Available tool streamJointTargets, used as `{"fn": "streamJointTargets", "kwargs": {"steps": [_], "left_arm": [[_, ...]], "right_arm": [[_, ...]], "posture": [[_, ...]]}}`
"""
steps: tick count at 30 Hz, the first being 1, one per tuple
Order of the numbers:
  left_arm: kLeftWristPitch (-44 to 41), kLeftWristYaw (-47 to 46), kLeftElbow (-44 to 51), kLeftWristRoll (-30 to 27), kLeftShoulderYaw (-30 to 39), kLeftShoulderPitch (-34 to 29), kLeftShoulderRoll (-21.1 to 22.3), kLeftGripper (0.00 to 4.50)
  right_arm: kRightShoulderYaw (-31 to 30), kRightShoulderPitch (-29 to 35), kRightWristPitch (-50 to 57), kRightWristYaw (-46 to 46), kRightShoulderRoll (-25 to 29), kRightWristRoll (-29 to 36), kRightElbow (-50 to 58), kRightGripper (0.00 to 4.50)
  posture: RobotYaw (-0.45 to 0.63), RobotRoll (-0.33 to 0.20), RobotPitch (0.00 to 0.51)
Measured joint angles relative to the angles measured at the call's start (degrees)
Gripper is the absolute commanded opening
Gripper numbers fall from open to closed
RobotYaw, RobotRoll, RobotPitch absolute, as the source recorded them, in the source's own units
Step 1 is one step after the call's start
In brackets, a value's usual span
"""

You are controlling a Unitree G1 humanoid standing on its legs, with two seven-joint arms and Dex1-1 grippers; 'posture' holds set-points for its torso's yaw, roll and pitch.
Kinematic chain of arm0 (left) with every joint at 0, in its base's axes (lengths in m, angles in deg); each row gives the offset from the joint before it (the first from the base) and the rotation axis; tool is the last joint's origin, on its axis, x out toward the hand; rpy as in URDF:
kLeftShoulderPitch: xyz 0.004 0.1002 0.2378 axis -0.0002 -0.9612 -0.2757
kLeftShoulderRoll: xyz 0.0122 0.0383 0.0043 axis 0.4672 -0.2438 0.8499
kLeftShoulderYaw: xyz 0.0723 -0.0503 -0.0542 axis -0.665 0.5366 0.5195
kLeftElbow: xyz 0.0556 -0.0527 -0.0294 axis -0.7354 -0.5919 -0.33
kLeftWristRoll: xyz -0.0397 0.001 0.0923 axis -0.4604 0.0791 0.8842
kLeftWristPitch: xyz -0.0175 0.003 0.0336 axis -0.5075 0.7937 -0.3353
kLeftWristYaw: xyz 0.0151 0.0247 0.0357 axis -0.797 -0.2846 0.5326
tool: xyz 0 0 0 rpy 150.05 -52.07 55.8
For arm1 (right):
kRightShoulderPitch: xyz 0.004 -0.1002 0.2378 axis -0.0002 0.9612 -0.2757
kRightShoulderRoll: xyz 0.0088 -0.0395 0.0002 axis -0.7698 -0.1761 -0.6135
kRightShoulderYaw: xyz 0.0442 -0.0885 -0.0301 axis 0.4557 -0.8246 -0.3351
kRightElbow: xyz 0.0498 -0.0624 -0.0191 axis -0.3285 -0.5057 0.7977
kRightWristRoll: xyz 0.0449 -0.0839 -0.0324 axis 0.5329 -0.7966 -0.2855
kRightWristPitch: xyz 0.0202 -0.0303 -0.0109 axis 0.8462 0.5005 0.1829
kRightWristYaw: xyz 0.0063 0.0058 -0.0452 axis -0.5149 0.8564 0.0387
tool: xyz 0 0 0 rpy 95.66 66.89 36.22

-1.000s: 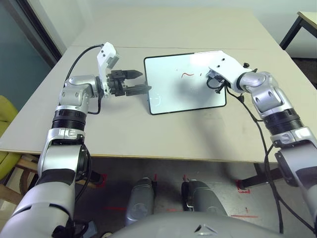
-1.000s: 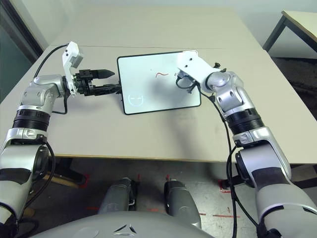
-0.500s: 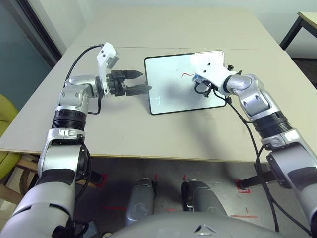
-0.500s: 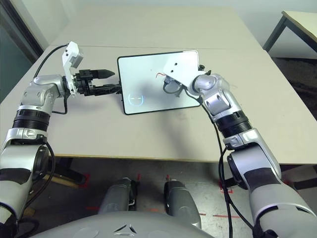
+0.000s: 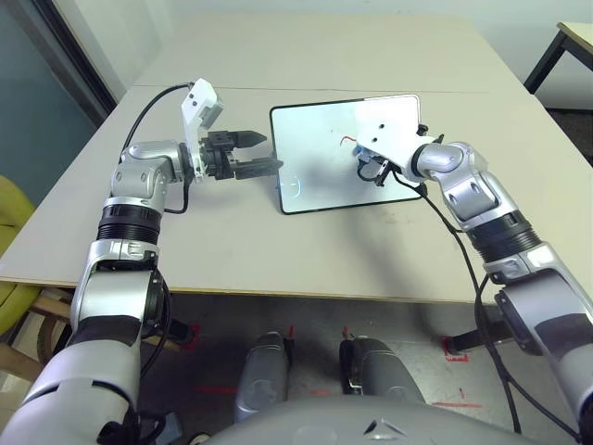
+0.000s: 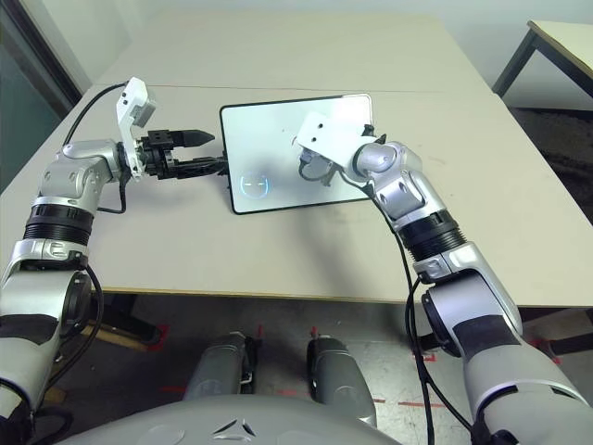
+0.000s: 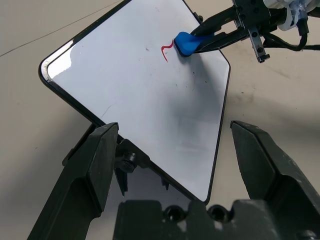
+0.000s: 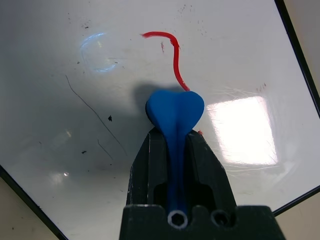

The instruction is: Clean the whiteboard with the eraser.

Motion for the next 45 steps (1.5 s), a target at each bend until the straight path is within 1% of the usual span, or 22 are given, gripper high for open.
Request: {"fn": "streamJointTargets", "kwargs": {"steps": [4, 12, 18, 25, 37, 45], "left_arm": [[0.11, 0.0, -0.02, 0.0, 0.0, 0.17, -0.01, 4.5], [0.27, 0.01, -0.2, 0.0, 0.0, 0.18, 0.0, 4.5], [0.29, 0.0, -0.26, 0.0, 0.0, 0.21, 0.0, 4.5], [0.35, -0.03, -0.3, 0.0, 0.0, 0.23, 0.01, 4.5], [0.35, -0.1, -0.29, 0.0, 0.04, 0.23, 0.27, 4.5], [0.35, -0.29, -0.29, 0.0, 0.05, 0.22, 0.27, 4.5]], "right_arm": [[0.05, -0.42, -0.92, -0.03, 1.19, 0.02, -1.33, 0.25], [0.96, -0.41, -1.71, -0.14, 5.26, 0.02, -2.64, 0.25], [1.28, -0.42, -1.82, -0.17, 5.2, 0.0, -3.01, 0.25], [1.26, -1.2, -1.79, -0.15, 2.1, -0.03, -3.45, 0.25], [-0.51, -5.13, -1.83, -0.14, -4.26, -0.44, -4.73, 0.25], [-1.78, -5.58, -1.82, -0.17, -6.76, -1.1, -4.69, 0.25]], "posture": [[0.13, 0.0, 0.059], [0.13, 0.0, 0.064], [0.13, 0.0, 0.065], [0.15, 0.0, 0.066], [0.15, 0.0, 0.065], [0.15, 0.0, 0.066]]}}
